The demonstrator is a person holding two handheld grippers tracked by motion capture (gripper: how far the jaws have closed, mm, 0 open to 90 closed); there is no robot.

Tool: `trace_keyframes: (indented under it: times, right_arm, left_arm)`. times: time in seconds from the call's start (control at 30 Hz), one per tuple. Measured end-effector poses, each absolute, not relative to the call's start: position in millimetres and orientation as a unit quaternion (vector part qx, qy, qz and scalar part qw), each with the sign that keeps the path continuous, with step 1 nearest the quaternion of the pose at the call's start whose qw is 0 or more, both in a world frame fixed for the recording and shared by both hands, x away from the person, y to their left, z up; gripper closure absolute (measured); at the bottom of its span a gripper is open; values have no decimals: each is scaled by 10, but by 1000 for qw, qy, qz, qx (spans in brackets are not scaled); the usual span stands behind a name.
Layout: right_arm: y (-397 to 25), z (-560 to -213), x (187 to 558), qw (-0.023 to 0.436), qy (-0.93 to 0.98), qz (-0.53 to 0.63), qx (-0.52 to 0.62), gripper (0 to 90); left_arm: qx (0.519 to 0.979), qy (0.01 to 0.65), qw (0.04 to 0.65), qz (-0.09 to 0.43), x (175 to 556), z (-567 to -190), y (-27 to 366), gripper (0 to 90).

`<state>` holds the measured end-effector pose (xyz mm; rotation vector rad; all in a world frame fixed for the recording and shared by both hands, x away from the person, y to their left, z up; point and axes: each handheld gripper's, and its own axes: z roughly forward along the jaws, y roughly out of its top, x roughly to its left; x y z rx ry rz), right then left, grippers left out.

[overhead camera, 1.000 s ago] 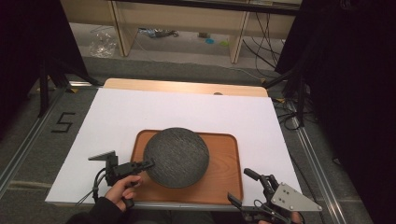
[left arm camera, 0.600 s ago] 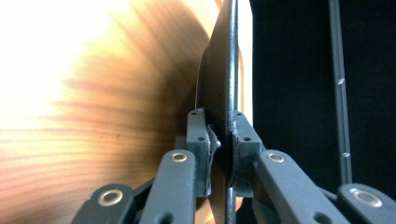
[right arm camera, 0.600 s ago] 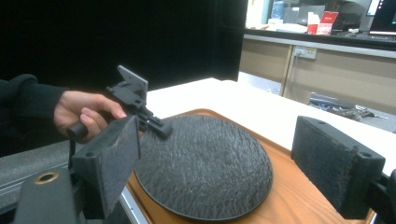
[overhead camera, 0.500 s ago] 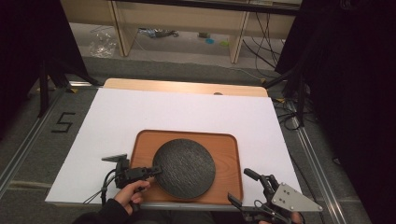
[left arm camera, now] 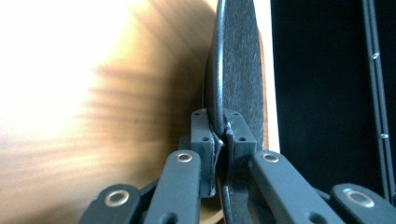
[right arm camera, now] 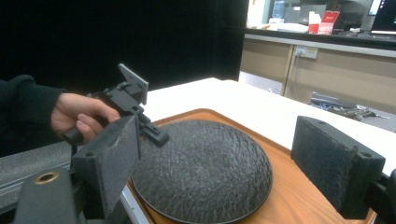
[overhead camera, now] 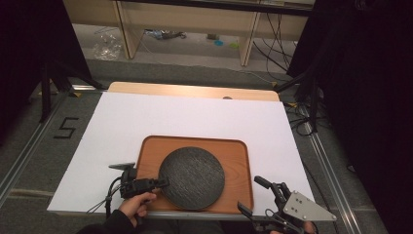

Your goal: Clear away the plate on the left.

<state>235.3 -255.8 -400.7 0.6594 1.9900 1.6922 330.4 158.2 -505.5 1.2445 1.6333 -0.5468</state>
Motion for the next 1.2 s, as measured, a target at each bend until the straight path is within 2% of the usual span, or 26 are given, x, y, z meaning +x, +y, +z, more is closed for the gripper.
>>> trace_keyframes:
  times: [0.1,0.17,0.47,0.7,0.8,1.03,1.2]
  right_arm:
    - [-2555,-4005,2348,222,721,612,239,170]
    - [-2555,-4005,2351,221,721,612,238,170]
    - [-2556,-4002,2345,222,723,610,239,170]
    - [-2547,-4013,2358,221,719,616,235,170]
    - [-2547,-4012,2351,223,719,614,235,170]
    - [-2556,-4003,2347,222,724,609,237,171]
    - [-2554,-4002,2349,223,723,609,237,170]
  left_arm:
    - [516,669,493,-209,3268,-5076,1562,829]
    - [530,660,486,-218,3244,-5083,1577,823]
    - [536,665,476,-209,3196,-5080,1524,801]
    - [551,670,449,-214,3129,-5114,1490,754]
    - [557,664,456,-204,3107,-5113,1486,735]
    - [558,658,472,-179,3119,-5011,1601,524]
    - [568,657,470,-162,3125,-4940,1669,479]
